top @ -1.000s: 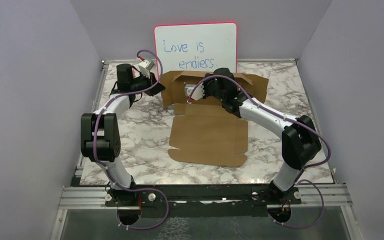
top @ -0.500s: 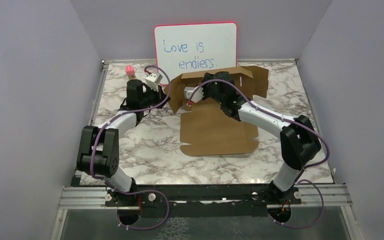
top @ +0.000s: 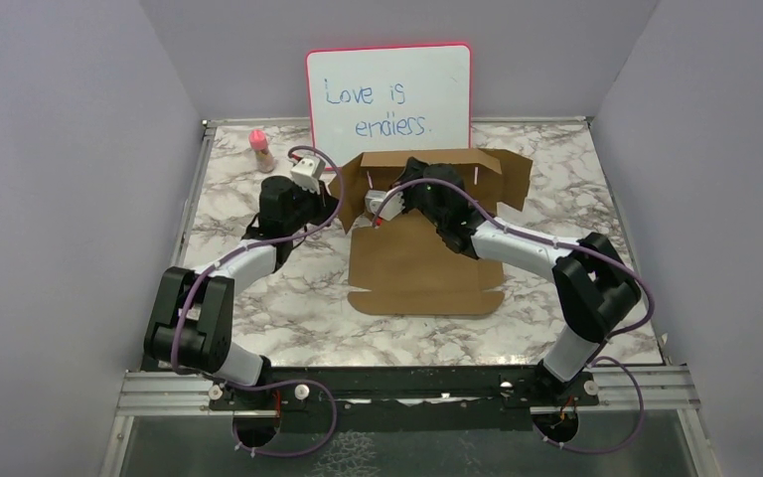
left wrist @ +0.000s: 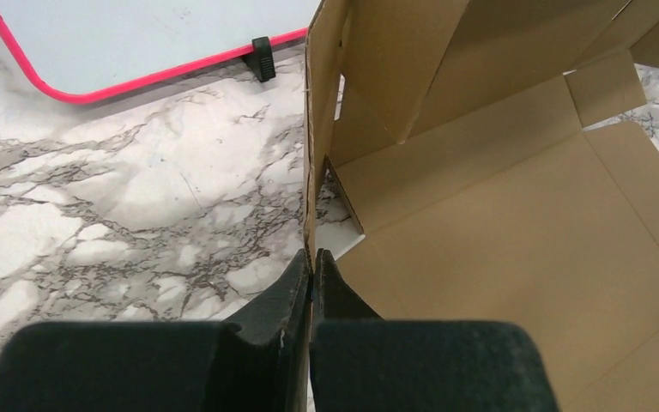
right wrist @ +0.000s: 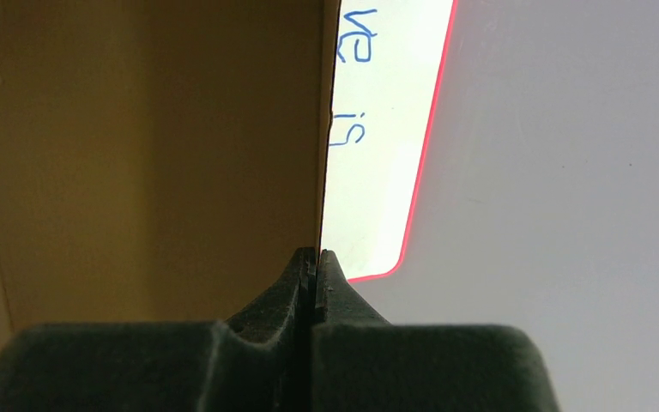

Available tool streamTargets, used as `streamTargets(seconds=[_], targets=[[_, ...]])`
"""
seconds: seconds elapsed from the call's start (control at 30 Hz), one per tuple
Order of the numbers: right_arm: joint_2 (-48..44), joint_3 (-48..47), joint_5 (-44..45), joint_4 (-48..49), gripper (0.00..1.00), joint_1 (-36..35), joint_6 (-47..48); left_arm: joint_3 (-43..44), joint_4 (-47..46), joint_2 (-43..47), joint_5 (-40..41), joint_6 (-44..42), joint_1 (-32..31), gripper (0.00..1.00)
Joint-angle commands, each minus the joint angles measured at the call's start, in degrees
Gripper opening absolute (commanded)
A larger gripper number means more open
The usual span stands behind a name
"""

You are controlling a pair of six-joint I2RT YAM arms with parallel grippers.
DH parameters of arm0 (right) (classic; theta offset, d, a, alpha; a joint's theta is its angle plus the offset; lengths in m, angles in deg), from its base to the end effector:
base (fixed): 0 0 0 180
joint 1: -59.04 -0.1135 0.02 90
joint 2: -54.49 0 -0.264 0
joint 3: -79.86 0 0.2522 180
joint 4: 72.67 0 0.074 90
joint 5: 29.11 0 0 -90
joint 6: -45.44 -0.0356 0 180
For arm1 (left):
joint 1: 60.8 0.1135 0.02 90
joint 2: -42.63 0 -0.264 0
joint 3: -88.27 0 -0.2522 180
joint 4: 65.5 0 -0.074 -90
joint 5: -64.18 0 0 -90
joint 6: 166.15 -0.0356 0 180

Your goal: Fold the paper box

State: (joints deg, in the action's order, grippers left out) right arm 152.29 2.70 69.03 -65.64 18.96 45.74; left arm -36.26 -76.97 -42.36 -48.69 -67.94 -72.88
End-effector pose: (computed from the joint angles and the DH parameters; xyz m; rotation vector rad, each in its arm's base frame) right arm 0.3078 0.2524 0.2605 -1.6513 0.8786 -0.7439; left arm 0.3080 -0.0801 0.2191 0.3406 1.8763 -0.6169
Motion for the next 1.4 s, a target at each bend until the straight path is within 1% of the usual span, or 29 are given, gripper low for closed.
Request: streamTargets(seconds=[0.0,0.2,0.4,0.57,0.63,0.7,0.8,0.9,1.1,1.2,1.3,1.37], targets=[[-1.01,2.57,2.77,5.58,0.01,-0.86,1.43,-2.06,-2.8,3.41,4.72,3.82,-2.29,0.02],[-0.82,5.83,3.12,11.55,0.01,-1.72,2.89,-4.6,-2.8,7.21,7.64,6.85,-4.42,0.06],[-0.12,9.1,5.15,16.52,0.01,-3.1,3.61,-5.73,-3.16,7.51,13.21,9.73,-8.22,0.09],[1.4,13.21,7.12,25.3,0.01,-4.51,5.98,-7.12,-4.68,7.31,17.46,11.17,-12.32,0.1],[2.81,15.27,8.03,30.28,0.01,-4.96,7.61,-8.45,-5.82,7.24,18.64,11.61,-13.54,0.13],[3.77,17.29,8.34,34.67,0.01,-5.45,9.36,-9.85,-7.05,7.42,18.98,12.29,-14.01,0.19],[4.25,19.51,8.82,38.41,0.01,-6.34,10.69,-11.53,-7.42,8.8,19.06,12.84,-14.03,0.24],[3.85,20.5,8.88,37.29,0.02,-6.76,10.1,-12.79,-7.37,11.86,20.02,12.24,-14.03,0.3],[3.68,20.68,10.4,35.41,0.03,-6.77,9.68,-13.56,-6.46,19.17,19.23,8.48,-13.82,0.5],[3.16,20.38,10.71,34.83,0.03,-6.77,8.61,-11.87,-3.37,22.71,19.0,6.17,-13.11,0.61],[2.24,20.57,10.85,32.53,0.03,-6.78,8.27,-7.68,3.43,24.59,19.83,5.28,-11.08,0.63],[1.53,20.59,10.83,31.42,0.03,-6.75,8.08,-5.7,5.99,25.33,18.53,4.81,-8.57,0.63]])
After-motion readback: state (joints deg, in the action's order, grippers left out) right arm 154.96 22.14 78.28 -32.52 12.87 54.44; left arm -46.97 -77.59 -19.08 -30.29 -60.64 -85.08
